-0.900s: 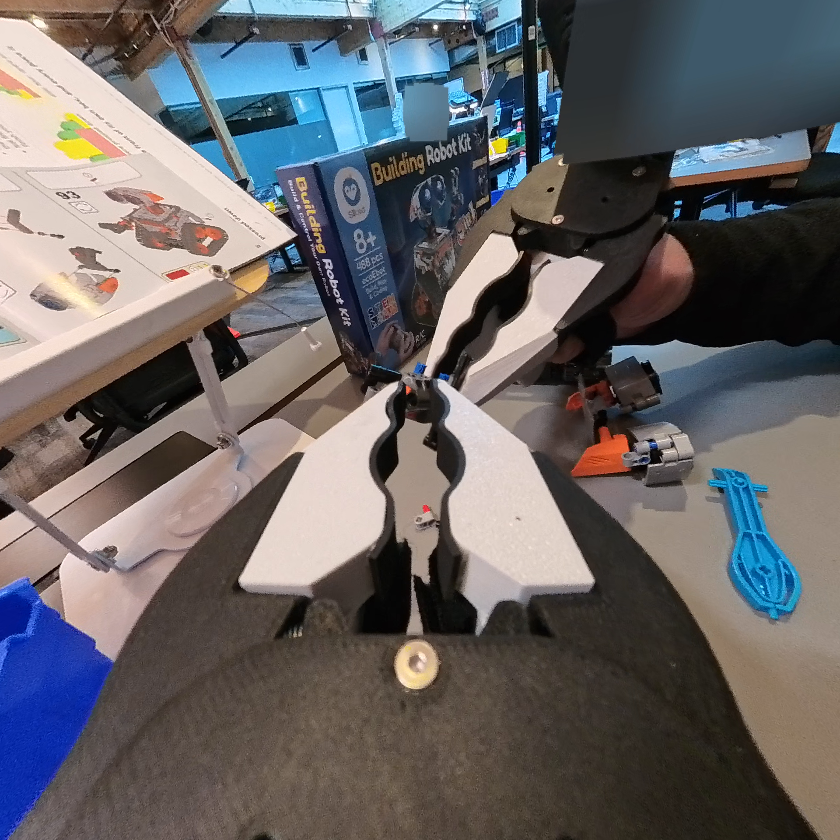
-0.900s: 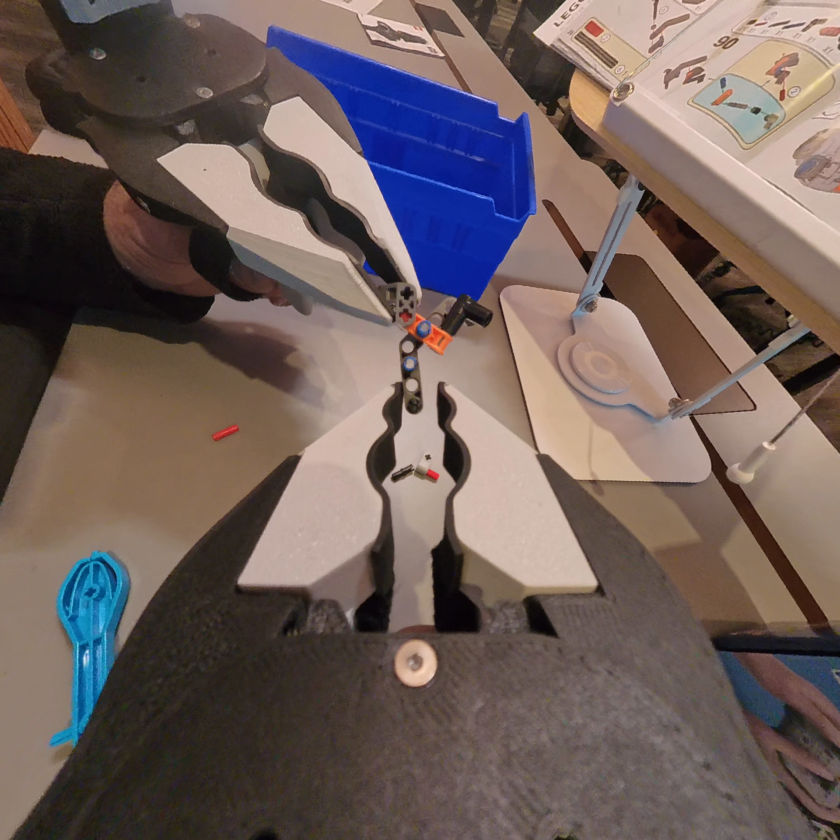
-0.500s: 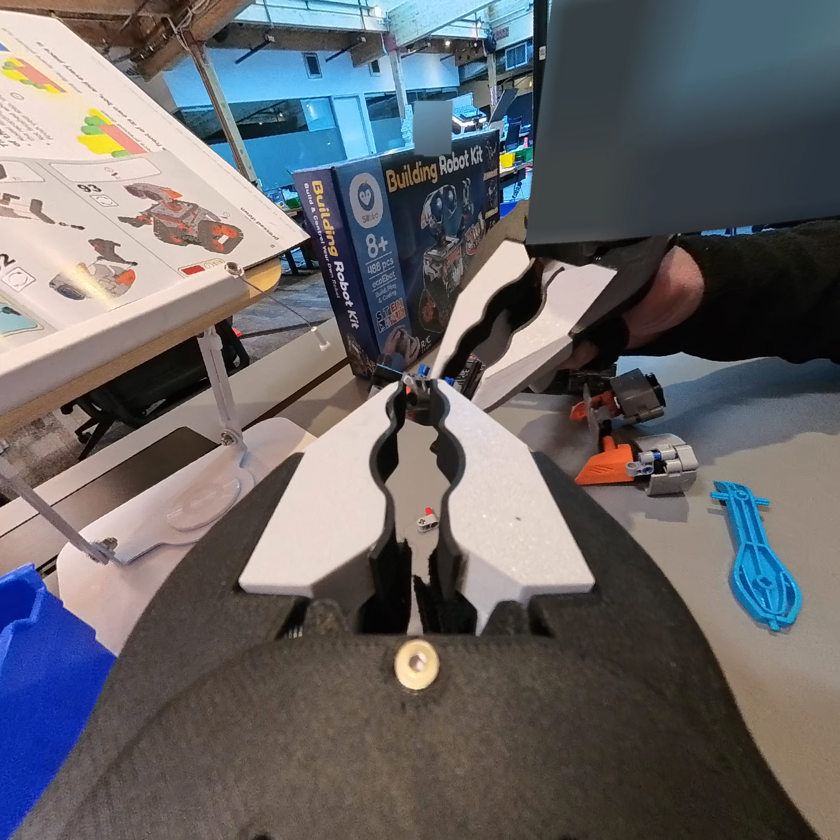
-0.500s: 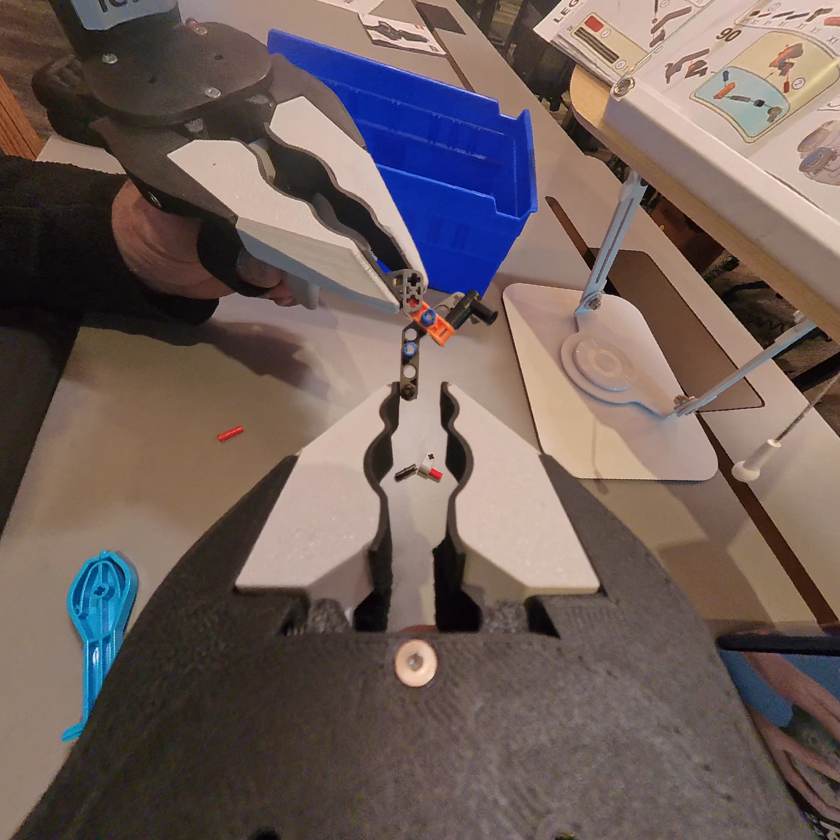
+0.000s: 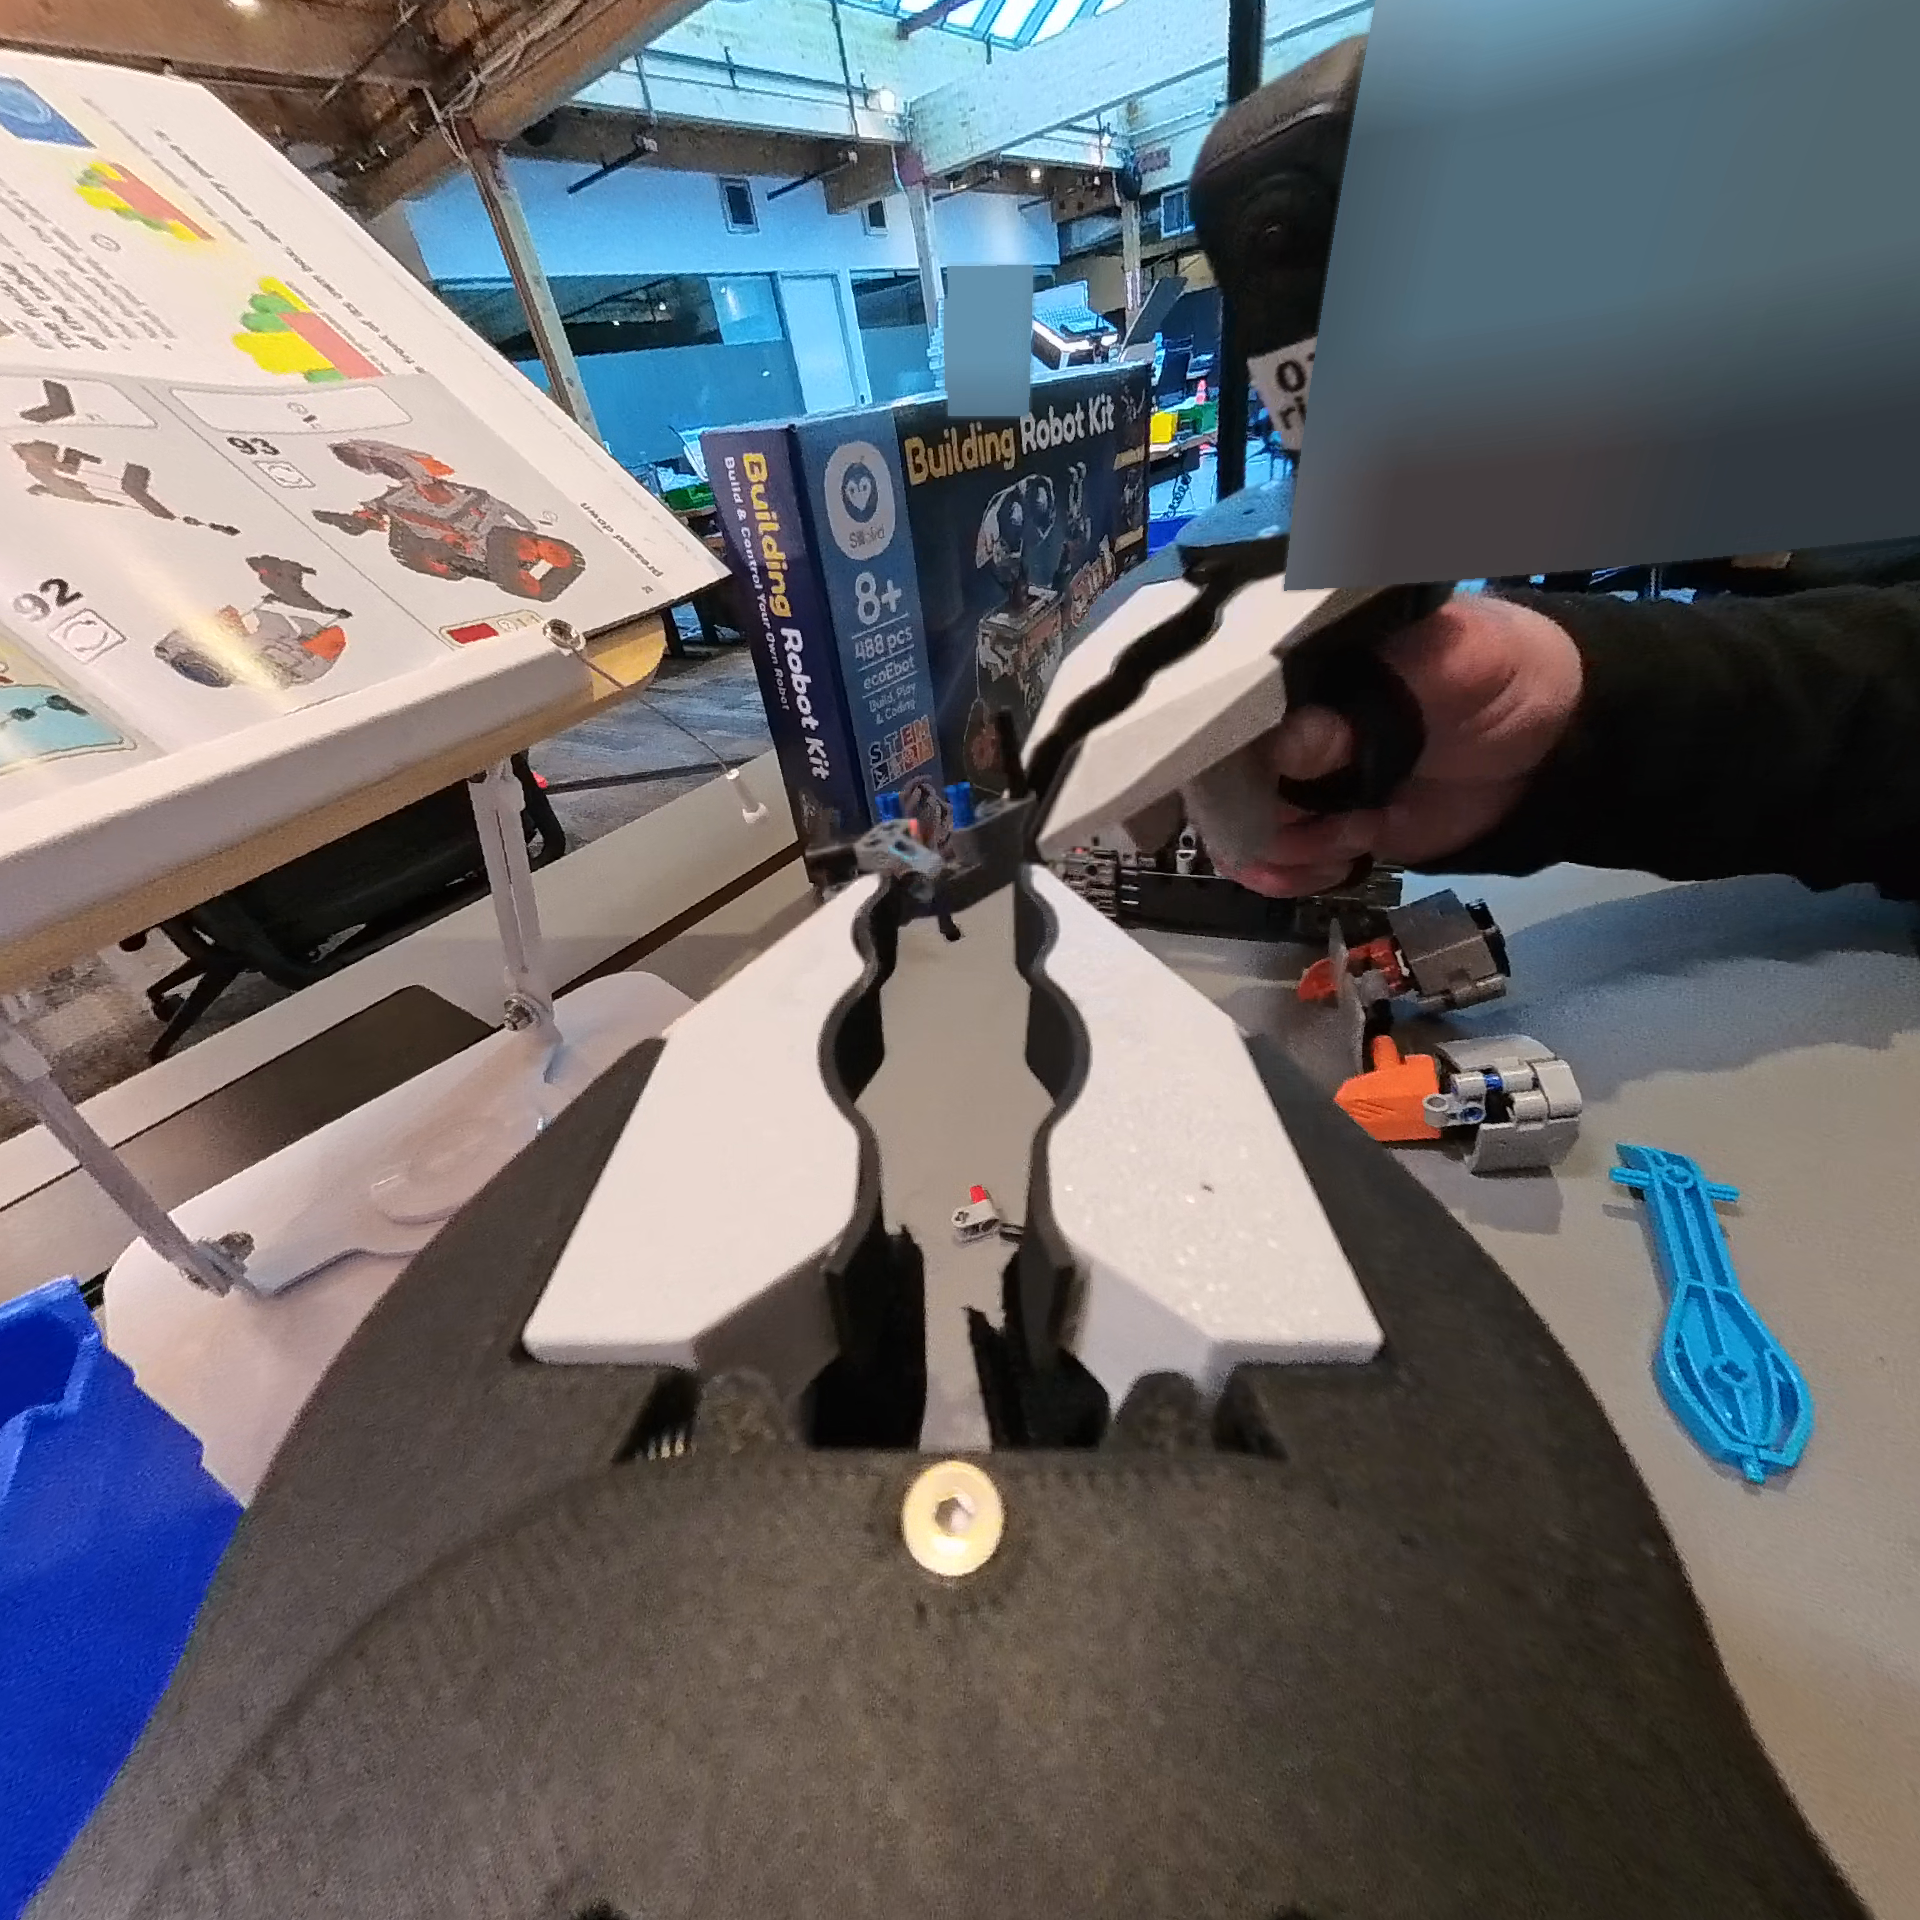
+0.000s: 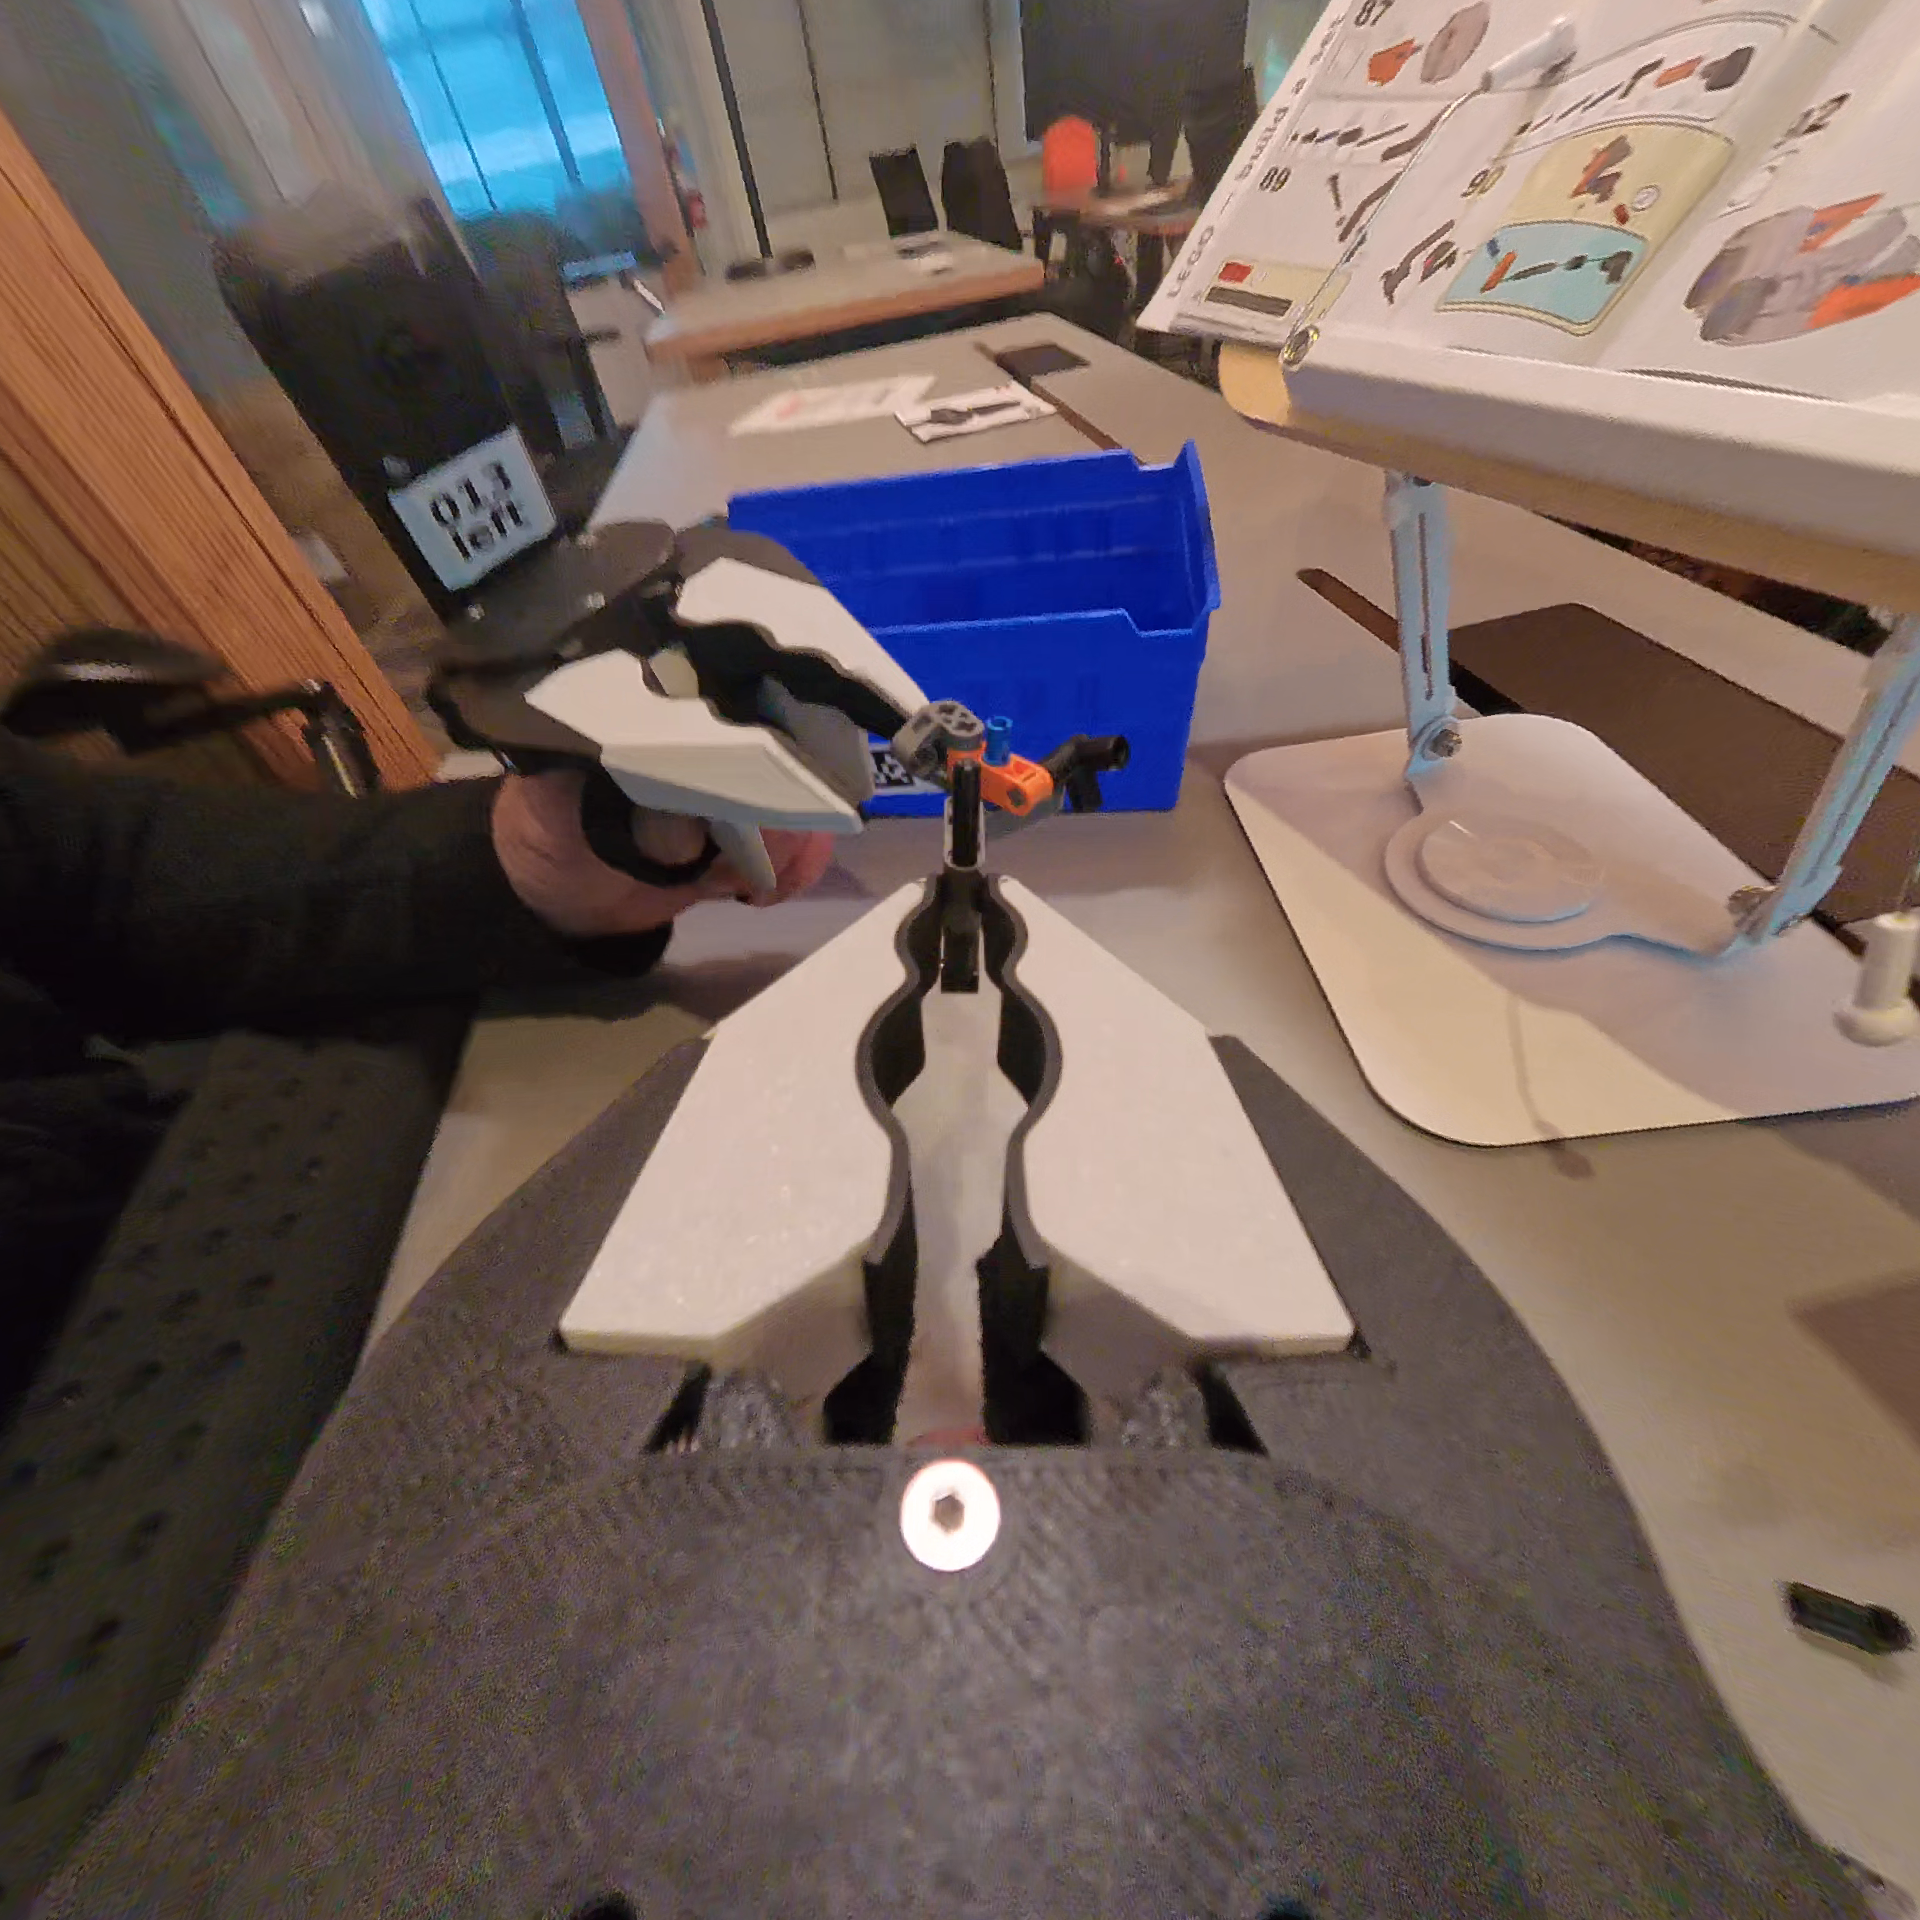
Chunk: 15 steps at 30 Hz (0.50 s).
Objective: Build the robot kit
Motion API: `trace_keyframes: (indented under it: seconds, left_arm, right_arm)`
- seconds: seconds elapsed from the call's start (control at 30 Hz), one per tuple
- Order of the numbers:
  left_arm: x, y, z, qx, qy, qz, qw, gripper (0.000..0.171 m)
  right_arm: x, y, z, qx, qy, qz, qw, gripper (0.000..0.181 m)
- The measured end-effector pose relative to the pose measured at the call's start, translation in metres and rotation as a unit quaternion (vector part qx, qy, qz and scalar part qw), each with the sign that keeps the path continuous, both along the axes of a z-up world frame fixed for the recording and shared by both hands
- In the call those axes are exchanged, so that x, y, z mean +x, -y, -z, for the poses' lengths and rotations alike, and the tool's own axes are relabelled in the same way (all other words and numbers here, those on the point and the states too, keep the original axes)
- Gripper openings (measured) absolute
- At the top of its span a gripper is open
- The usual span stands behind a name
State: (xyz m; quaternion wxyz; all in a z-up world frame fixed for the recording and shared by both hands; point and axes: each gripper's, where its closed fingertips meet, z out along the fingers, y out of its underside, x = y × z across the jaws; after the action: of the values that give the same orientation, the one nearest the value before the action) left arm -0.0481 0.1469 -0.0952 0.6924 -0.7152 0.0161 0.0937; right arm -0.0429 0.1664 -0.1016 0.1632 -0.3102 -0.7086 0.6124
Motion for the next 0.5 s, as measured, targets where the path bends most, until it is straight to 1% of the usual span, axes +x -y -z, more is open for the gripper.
trace_keyframes:
  seconds: [0.13,0.23,0.5]
  left_arm:
    - [-0.0009,-0.0011,0.0025,-0.005,0.003,-0.002,1.000,0.022]
    - [-0.0020,-0.0012,0.0029,-0.006,0.005,-0.004,1.000,0.021]
    - [-0.0015,-0.0003,0.0020,-0.004,0.004,-0.002,1.000,0.007]
  right_arm:
    - [-0.0003,-0.0013,-0.0037,-0.046,0.017,-0.006,0.999,0.005]
    - [0.0000,-0.0017,-0.0052,-0.061,0.023,-0.009,0.998,0.005]
    - [0.0013,0.0032,0.0023,-0.033,0.024,-0.015,0.999,0.005]
